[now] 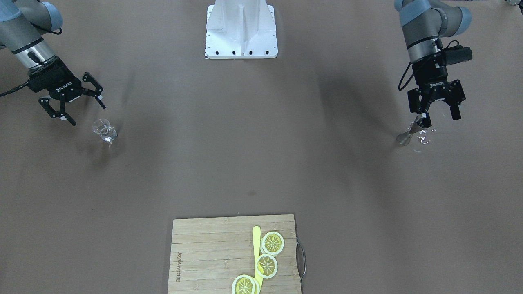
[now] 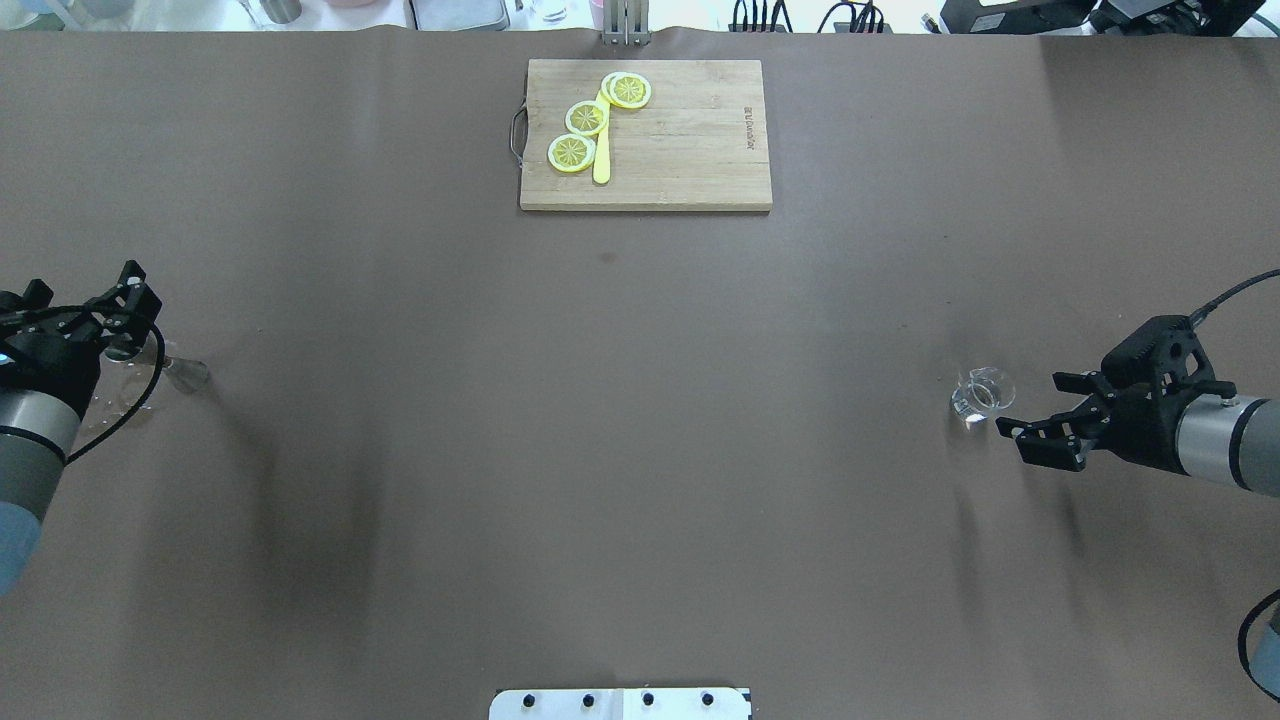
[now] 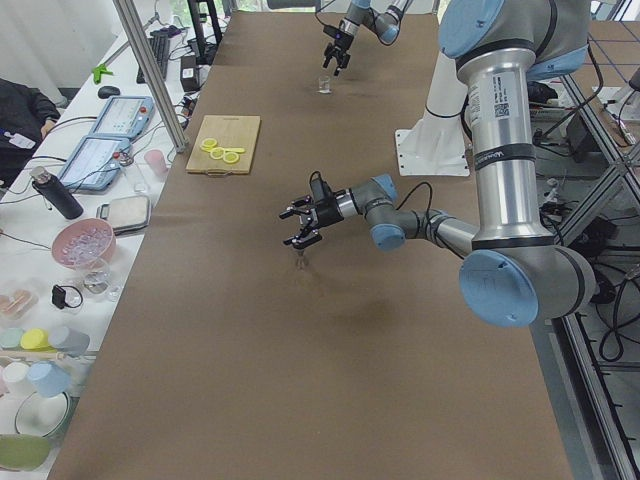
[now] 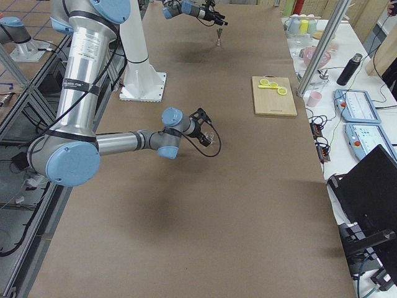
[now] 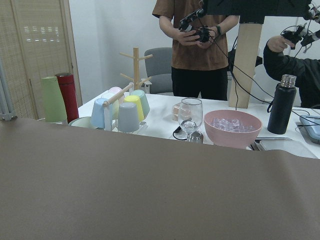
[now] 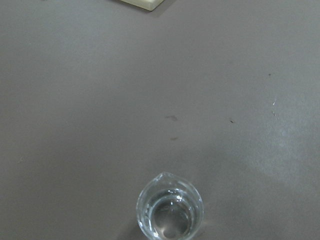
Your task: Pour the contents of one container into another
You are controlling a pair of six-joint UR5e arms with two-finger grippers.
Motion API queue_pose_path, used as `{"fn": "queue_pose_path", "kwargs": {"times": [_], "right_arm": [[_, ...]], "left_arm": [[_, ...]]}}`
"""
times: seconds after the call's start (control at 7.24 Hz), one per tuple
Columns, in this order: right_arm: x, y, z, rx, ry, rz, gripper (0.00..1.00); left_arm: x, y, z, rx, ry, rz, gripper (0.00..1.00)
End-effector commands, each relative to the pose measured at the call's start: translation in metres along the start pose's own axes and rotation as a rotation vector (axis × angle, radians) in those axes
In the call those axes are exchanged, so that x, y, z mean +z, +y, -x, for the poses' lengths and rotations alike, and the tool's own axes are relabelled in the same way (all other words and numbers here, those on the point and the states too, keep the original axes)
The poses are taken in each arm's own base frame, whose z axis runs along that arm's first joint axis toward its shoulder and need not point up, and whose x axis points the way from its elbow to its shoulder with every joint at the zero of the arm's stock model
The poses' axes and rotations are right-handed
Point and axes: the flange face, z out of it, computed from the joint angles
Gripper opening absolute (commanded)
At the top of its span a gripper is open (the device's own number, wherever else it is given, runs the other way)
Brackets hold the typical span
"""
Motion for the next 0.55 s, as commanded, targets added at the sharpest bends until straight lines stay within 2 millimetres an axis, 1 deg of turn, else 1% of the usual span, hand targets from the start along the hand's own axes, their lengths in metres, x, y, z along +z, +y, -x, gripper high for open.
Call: {"fn": "queue_pose_path", "kwargs": {"times": [0.0, 0.14, 0.28, 0.41], "right_arm": [[0.003, -0.001, 0.009, -0.087, 0.039, -0.043, 1.0], [0.009, 0.004, 0.016, -0.087, 0.044, -0.05, 1.0], [0.02, 0.003, 0.02, -0.09, 0.038, -0.051, 1.0], [0.028, 0.016, 0.015, -0.095, 0.035, -0.04, 1.0]], "left_arm": [[-0.012, 0.032, 0.0, 0.022, 0.047, -0.013, 0.97], [-0.013, 0.038, 0.004, 0.043, 0.045, -0.008, 0.97], [-0.014, 0.039, 0.011, 0.059, 0.041, -0.006, 0.95], [-0.014, 0.038, 0.021, 0.055, 0.044, -0.006, 0.95]]}}
